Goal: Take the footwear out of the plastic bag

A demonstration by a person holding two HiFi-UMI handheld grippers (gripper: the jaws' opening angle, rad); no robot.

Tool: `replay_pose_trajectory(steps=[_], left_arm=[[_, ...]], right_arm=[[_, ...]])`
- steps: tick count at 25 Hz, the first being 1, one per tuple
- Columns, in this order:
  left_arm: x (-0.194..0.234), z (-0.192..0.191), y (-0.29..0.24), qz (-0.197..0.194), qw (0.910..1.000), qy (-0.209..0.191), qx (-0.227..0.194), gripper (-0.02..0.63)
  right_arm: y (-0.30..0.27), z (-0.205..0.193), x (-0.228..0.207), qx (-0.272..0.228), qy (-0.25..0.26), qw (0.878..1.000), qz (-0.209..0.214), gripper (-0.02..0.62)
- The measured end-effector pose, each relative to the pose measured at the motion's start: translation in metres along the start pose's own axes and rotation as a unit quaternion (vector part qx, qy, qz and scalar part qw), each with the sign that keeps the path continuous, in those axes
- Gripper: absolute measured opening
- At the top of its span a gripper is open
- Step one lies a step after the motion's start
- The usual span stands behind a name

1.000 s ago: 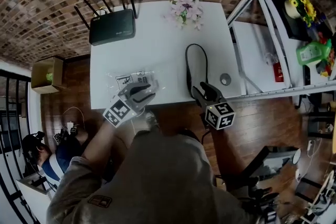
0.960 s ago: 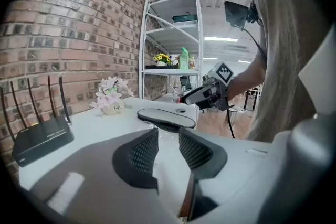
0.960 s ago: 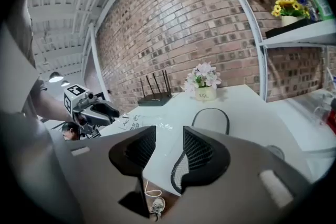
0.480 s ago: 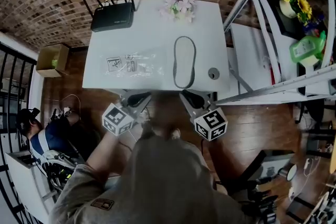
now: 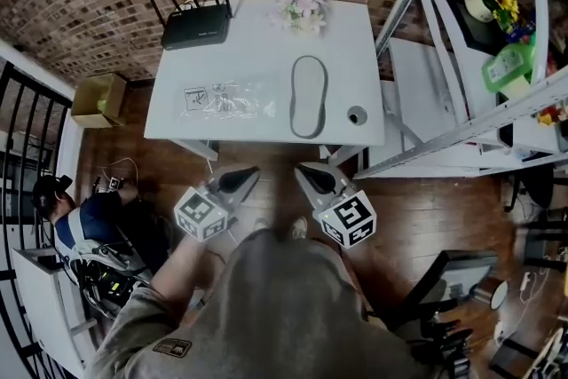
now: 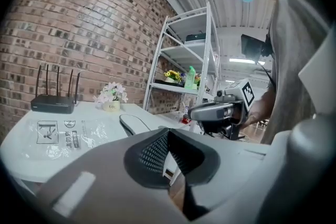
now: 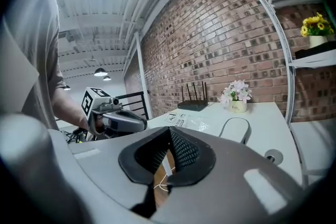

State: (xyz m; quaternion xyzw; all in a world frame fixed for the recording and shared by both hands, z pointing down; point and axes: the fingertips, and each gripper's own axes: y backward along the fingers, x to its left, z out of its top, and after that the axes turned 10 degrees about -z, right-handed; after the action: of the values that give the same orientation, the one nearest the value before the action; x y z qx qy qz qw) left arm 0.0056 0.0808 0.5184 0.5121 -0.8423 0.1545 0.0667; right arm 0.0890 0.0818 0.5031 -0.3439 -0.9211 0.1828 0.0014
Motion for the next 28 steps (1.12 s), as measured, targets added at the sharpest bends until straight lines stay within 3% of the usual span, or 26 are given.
replay_pose_trajectory(steps=[11, 28], left_arm=[[-0.002, 0.020, 0.021, -0.016, 0.9994, -0.001, -0.030, 0.002], [0.008, 0.027, 0.020, -0.035, 0.9988, -0.004, -0.032, 0.002]], right_arm=[[-0.002, 0.006, 0.021, -0.001, -0.007, 0.999, -0.031, 0.012], [-0.009, 0.008, 0.018, 0.000, -0.007, 0.998, -0.059, 0.011]])
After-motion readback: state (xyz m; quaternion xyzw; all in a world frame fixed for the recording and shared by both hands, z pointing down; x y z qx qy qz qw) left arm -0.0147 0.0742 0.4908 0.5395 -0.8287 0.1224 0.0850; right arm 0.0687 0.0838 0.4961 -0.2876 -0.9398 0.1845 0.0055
